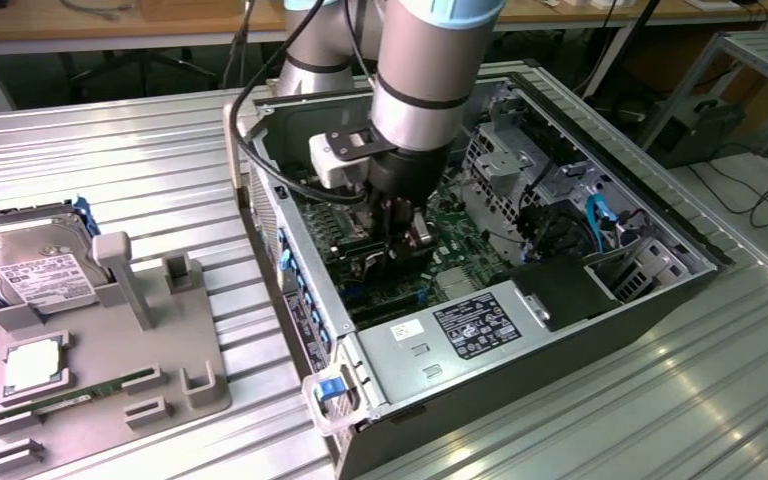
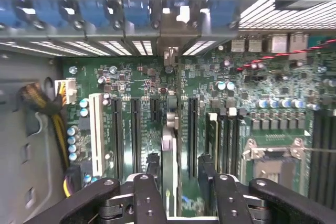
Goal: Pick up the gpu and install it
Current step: 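Insert the gpu into the slot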
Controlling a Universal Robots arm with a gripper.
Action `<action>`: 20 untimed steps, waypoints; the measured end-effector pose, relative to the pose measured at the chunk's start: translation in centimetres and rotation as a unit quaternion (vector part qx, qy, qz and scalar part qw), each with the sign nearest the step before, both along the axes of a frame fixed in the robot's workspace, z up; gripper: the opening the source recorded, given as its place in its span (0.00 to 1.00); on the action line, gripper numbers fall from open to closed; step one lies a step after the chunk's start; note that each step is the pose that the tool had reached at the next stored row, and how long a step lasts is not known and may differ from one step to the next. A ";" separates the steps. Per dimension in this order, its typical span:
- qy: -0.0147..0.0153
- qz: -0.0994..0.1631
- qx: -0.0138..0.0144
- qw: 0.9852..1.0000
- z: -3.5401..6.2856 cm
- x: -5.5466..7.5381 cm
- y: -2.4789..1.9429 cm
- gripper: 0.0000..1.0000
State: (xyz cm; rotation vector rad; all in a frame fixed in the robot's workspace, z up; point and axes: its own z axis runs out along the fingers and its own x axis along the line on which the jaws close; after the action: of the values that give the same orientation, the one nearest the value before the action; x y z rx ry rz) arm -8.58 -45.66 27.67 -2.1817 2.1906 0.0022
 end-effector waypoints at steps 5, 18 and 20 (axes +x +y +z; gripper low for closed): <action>-0.002 0.000 0.000 1.000 1.05 0.0 0.06 0.42; -0.002 0.000 0.000 1.000 1.06 0.0 0.06 0.11; -0.002 0.000 0.000 1.000 1.06 0.0 0.06 0.11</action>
State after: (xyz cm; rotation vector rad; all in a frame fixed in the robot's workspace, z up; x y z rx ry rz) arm -8.58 -45.60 28.72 -2.1795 2.1881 -0.0027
